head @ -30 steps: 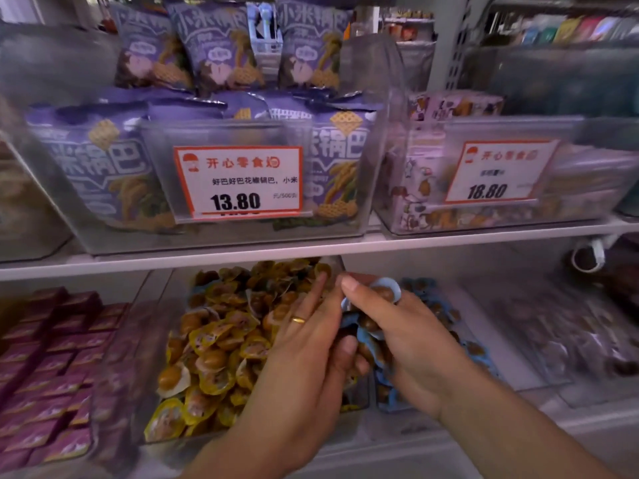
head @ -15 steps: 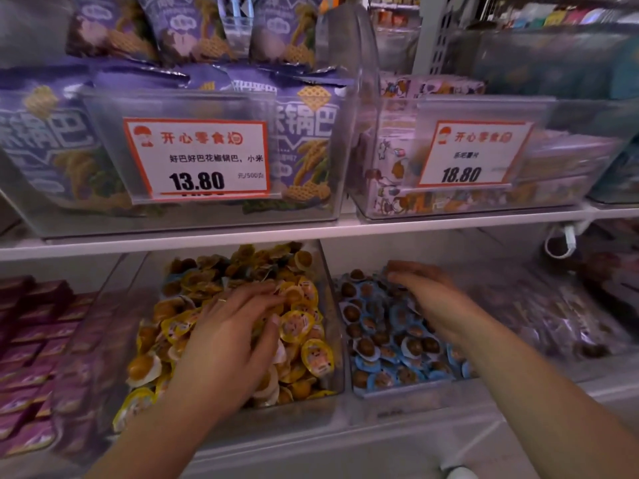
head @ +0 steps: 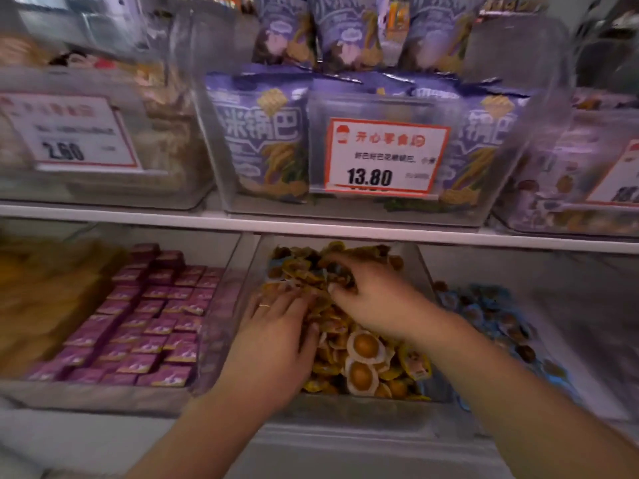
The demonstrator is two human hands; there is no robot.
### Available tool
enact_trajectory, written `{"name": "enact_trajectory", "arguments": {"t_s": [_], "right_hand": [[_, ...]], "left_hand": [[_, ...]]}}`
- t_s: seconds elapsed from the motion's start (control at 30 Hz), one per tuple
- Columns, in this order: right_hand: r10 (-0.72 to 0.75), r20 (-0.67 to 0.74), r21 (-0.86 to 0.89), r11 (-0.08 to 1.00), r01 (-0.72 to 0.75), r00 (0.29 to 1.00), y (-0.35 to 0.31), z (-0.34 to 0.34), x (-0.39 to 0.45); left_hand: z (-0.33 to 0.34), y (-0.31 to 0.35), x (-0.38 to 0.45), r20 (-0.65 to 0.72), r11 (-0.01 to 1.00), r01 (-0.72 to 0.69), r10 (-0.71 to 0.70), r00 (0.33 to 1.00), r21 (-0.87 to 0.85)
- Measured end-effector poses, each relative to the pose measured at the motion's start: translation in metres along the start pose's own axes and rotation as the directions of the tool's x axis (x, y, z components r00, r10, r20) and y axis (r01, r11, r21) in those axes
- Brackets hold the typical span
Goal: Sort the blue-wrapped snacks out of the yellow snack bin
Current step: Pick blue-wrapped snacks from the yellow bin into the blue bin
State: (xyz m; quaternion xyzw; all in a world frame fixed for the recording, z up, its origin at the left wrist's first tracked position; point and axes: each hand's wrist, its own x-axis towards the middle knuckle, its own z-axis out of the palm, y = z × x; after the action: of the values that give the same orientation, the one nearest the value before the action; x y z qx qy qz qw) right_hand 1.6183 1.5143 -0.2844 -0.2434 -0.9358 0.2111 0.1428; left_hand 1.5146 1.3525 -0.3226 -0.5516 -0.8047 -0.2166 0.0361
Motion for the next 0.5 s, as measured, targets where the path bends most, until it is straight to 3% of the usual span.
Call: {"name": "enact_trajectory", "arguments": {"t_s": [0.1, 0.17, 0.3, 0.5], "right_hand": [[0.07, 0.201, -0.154, 0.987, -0.039, 0.977, -0.004, 0.015, 0.039], [0.056, 0.241, -0.2, 0.98, -0.007, 0.969, -0.002, 0.019, 0.05], [-0.015, 0.226, -0.156, 0.986, 0.051, 0.974, 0.013, 0.011, 0.041], [0.081, 0.11, -0.066, 0.995, -0.074, 0.991, 0.049, -0.022, 0.031]], "left_hand": [[0.002, 0.002, -0.007, 0.013, 0.998, -0.005, 0.004, 1.0, 0.057], [0.003, 0.001, -0.009, 0.017, 0.999, -0.022, 0.021, 1.0, 0.045], [0.0, -0.002, -0.009, 0.006, 0.999, -0.012, 0.013, 1.0, -0.039], [0.0, -0.002, -0.004, 0.012, 0.997, 0.013, -0.012, 1.0, -0.075]]}}
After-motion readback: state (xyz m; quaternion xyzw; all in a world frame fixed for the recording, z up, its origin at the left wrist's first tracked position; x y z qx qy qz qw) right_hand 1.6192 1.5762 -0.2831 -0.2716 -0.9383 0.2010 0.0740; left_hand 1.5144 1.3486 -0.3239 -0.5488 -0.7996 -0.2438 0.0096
